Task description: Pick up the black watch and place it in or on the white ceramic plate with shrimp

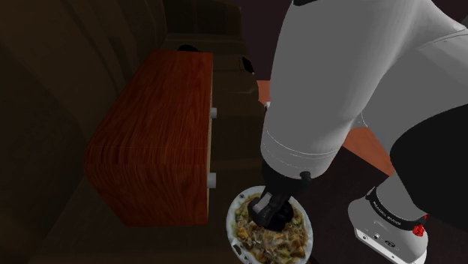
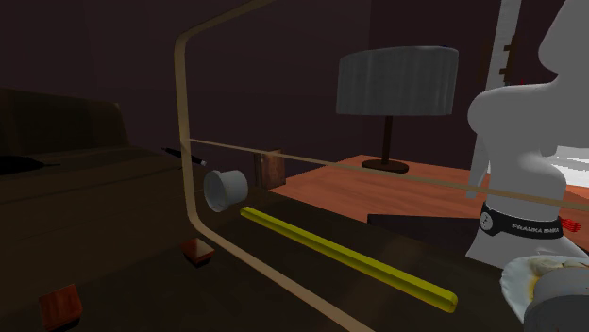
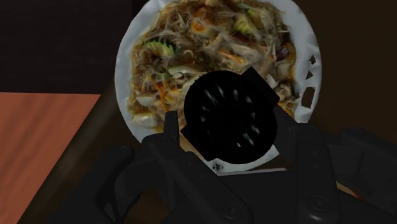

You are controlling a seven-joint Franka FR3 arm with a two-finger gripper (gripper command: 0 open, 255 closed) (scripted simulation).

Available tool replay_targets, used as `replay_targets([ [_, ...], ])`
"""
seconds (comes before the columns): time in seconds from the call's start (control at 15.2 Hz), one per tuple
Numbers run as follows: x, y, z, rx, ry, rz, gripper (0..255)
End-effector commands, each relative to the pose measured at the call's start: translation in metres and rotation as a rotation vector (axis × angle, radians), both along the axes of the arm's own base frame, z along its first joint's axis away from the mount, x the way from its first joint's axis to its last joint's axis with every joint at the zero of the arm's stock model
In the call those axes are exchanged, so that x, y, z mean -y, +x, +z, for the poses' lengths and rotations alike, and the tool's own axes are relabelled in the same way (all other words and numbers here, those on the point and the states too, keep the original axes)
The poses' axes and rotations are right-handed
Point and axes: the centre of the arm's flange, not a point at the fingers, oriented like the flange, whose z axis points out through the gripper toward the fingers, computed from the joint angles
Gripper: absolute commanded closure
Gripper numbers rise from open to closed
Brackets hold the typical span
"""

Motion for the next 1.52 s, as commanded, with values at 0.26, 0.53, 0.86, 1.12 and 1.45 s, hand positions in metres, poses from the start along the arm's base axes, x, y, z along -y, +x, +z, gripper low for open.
replay_targets([
  [0.26,-0.001,0.000,-0.009,0.000,0.000,0.000,255],
  [0.53,-0.002,0.000,-0.009,0.000,0.000,0.000,0],
  [0.86,-0.001,0.000,-0.009,0.000,0.000,0.000,0],
  [1.12,-0.003,0.002,0.041,0.000,0.000,0.000,0],
  [1.45,-0.003,0.002,0.041,0.000,0.000,0.000,0],
])
